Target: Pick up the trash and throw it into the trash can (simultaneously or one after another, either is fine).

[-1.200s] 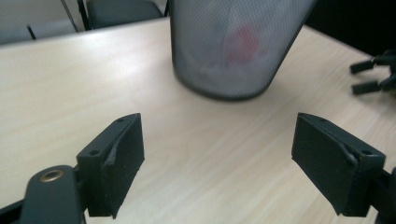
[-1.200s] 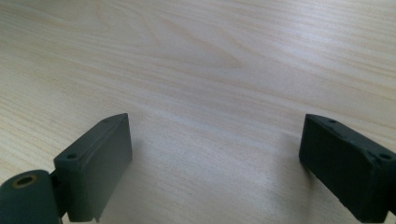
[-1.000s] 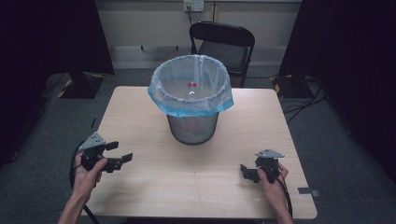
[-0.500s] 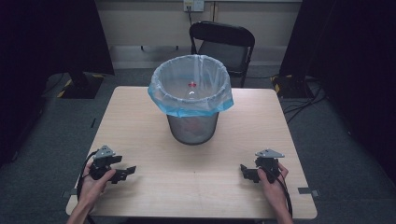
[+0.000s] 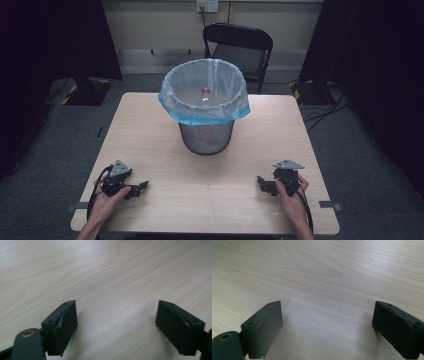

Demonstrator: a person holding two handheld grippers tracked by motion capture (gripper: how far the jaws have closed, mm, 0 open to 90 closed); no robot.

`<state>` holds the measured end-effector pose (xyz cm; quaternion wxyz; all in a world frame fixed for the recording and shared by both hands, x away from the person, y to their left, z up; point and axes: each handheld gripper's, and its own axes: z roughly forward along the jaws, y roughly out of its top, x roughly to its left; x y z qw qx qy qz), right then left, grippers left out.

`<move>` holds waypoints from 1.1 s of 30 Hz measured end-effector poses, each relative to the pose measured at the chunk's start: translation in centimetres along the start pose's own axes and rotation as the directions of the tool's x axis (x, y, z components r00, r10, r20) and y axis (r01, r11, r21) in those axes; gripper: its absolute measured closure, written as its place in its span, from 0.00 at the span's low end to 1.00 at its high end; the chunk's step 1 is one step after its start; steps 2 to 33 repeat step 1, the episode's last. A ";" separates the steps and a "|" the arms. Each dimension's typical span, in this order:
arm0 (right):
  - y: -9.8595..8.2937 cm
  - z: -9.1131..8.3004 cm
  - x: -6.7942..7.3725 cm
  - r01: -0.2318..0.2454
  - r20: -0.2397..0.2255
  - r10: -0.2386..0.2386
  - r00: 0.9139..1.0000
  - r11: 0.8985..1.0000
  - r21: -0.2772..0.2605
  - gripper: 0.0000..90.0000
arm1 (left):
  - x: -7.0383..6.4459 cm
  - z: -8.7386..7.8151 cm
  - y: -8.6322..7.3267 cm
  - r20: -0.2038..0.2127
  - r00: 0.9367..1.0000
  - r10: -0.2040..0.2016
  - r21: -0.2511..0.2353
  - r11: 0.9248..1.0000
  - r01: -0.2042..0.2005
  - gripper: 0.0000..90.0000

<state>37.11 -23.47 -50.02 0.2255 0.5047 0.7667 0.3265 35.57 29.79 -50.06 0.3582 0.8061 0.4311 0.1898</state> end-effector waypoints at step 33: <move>0.0 0.0 0.0 0.000 0.000 0.000 1.000 1.000 0.000 0.10 | 0.0 0.0 0.0 0.000 1.000 -0.001 0.000 1.000 0.001 0.19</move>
